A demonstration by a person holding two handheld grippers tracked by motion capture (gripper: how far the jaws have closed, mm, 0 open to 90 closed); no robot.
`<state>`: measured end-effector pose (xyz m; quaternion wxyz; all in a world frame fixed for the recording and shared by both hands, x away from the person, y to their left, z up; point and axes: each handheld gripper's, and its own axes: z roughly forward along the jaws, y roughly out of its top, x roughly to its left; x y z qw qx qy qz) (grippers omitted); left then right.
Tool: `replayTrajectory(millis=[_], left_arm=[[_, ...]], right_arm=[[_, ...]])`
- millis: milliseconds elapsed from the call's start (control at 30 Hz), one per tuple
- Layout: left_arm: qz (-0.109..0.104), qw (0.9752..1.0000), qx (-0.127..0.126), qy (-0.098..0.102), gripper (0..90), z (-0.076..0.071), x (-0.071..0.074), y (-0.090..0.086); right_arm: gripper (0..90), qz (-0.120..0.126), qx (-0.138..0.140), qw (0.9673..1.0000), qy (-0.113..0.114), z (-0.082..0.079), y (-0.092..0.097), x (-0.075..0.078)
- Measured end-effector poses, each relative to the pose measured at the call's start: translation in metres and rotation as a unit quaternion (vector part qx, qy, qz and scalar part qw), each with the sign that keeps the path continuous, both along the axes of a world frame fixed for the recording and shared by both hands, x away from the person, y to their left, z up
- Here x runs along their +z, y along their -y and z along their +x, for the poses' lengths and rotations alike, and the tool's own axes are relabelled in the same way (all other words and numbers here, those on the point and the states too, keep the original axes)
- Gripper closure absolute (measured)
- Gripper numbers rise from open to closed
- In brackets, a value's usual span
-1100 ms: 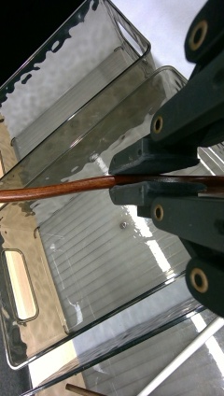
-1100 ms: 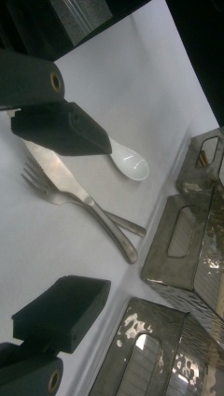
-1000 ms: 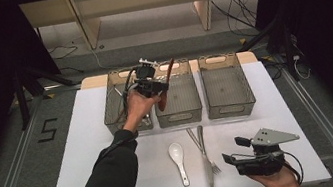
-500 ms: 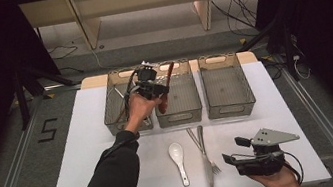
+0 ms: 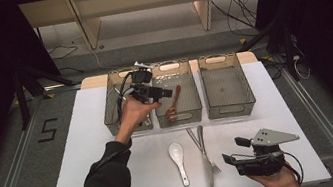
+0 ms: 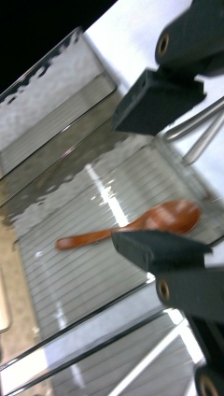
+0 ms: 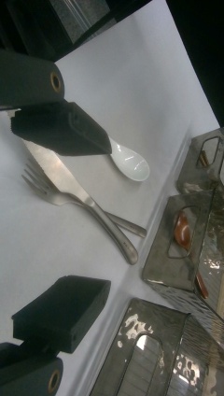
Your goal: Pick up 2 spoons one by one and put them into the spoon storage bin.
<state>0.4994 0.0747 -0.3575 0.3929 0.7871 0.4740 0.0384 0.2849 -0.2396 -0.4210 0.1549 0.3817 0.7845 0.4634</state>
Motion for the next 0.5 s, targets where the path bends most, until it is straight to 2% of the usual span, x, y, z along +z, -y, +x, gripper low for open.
replayTrajectory(millis=[133,300,433,500], left_arm=[[-0.006,1.0,-0.002,-0.006,31.5,-0.023,-0.001,-0.01],[-0.021,0.9997,0.008,-0.014,26.1,-0.05,-0.012,-0.021],[-0.004,0.9998,0.013,-0.017,23.5,-0.066,-0.025,-0.022],[0.006,0.9998,0.007,-0.017,22.9,-0.074,-0.031,-0.022]], right_arm=[[29.8,0.0,-0.002,1.0,0.002,0.0,-0.001,0.0],[29.8,-0.001,-0.001,1.0,0.0,-0.001,-0.002,0.0],[29.8,-0.002,-0.001,1.0,0.0,0.0,-0.003,0.0],[29.8,-0.001,-0.001,1.0,0.0,-0.001,-0.003,0.0]])
